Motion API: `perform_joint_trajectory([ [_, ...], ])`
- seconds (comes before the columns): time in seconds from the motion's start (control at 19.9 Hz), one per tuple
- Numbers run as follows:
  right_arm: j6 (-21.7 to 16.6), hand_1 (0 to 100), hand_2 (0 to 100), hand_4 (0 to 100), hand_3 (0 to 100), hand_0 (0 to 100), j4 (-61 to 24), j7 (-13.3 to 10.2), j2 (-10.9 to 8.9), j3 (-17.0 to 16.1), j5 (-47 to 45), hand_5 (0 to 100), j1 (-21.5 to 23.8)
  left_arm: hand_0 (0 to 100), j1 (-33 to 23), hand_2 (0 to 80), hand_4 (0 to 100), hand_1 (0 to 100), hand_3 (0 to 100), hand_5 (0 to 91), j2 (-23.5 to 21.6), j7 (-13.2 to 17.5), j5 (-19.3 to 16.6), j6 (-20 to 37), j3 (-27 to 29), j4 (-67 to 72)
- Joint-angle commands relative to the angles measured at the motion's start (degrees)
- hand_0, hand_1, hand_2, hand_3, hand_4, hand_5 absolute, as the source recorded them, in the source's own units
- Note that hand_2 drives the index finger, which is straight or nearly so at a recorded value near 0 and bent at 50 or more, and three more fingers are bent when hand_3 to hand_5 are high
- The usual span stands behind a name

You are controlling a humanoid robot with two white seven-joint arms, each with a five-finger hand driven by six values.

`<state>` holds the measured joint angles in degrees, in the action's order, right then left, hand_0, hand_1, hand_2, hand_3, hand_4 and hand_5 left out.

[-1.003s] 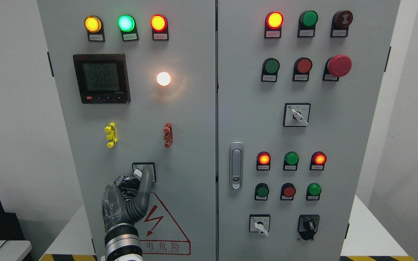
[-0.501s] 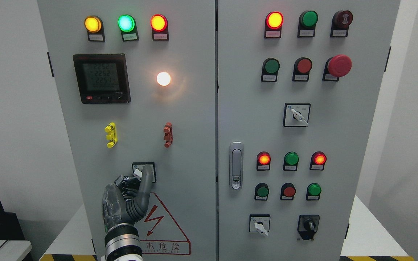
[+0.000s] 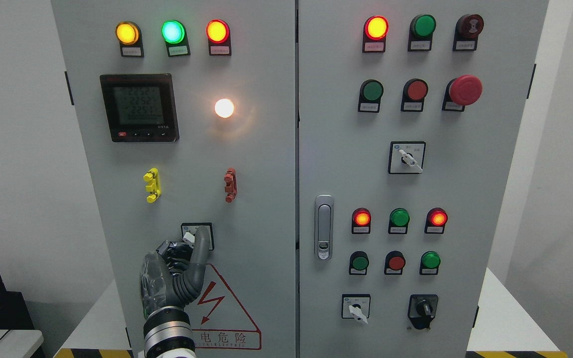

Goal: Turn on light switch 1

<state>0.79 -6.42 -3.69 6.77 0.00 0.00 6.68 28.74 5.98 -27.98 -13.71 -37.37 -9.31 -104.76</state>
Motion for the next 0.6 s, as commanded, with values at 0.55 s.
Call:
perform_joint_trajectory([
  [0.55,0.0,39,0,0,0,12,0.0,0.0,0.0,1.0,-1.4,0,0.0,6,0.0,60.3,77,27,75,63.0,0.0,0.0,0.0,0.0,0.0,0.0],
])
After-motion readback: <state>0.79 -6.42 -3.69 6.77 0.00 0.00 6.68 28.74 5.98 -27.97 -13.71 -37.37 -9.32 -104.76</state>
